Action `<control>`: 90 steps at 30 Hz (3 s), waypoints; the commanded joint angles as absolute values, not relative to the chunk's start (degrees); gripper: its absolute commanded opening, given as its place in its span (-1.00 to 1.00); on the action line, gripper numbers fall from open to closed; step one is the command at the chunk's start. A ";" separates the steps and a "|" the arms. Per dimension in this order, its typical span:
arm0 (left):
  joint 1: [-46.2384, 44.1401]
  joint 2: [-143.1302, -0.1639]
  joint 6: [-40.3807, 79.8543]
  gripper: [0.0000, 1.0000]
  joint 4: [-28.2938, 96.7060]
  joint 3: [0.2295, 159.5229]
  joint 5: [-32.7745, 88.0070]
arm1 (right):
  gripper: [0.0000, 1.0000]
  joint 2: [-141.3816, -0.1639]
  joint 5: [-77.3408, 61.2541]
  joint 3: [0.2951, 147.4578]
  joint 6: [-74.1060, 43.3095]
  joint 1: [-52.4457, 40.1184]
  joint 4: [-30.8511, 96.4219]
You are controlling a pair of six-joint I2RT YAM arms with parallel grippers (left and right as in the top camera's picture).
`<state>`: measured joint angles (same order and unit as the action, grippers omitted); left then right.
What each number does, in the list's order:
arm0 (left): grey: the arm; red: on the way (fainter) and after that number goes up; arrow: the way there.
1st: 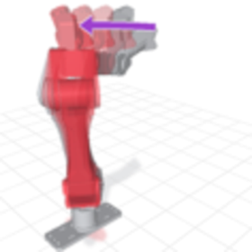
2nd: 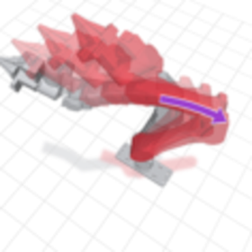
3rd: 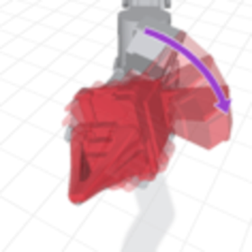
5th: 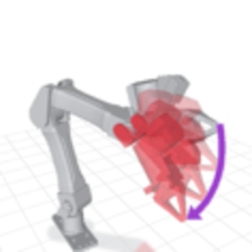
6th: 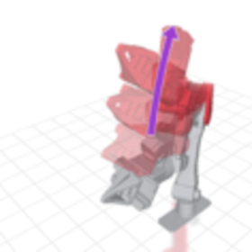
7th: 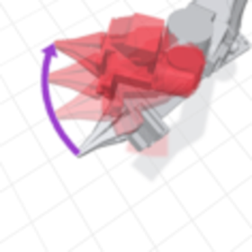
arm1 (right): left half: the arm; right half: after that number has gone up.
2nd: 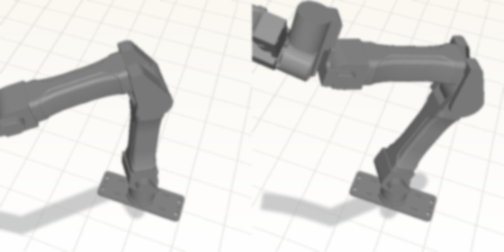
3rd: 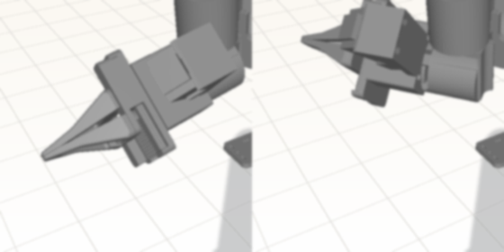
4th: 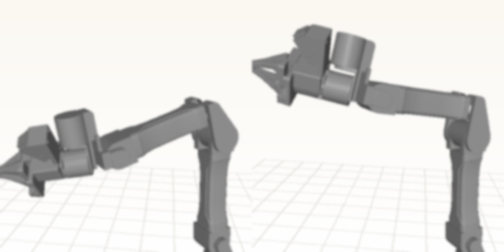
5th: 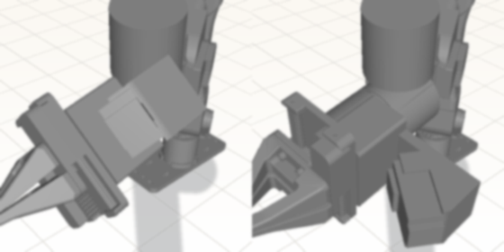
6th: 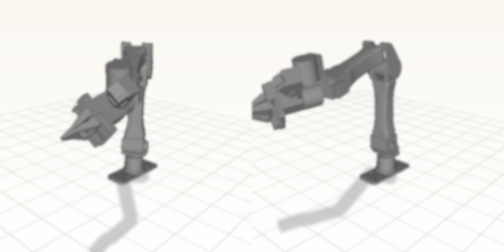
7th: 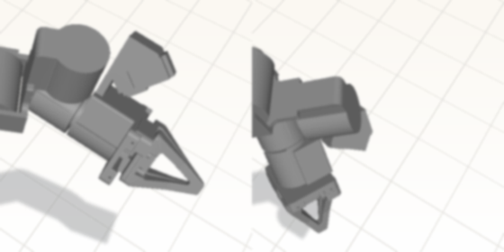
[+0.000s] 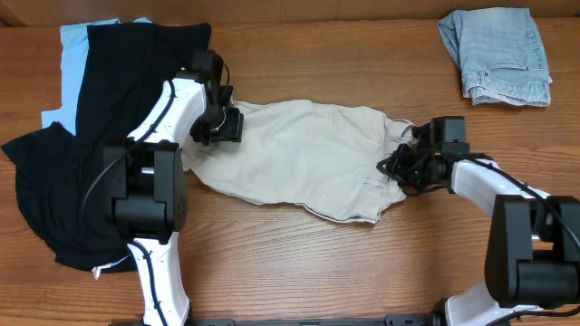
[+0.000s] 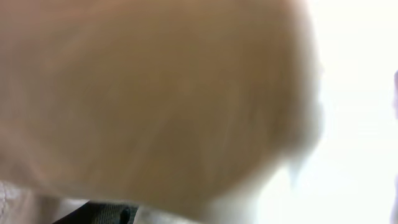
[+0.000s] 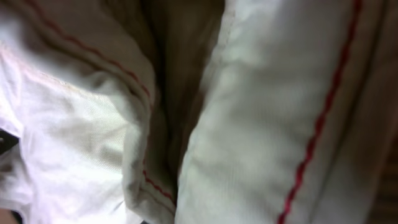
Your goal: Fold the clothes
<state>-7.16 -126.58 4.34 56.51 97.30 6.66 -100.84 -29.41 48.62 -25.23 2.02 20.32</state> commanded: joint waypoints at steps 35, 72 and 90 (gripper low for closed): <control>-7.64 -127.63 -5.19 -0.92 46.33 95.26 36.12 | -0.92 -99.77 -15.57 78.89 -7.03 18.33 49.52; -9.61 -134.06 6.48 -0.92 42.39 93.03 31.16 | -0.92 -103.04 -5.19 102.61 -21.15 -10.63 64.88; -9.74 -134.06 6.39 -0.92 42.98 93.03 31.09 | -0.28 -119.79 -5.13 102.61 -28.58 -30.02 49.65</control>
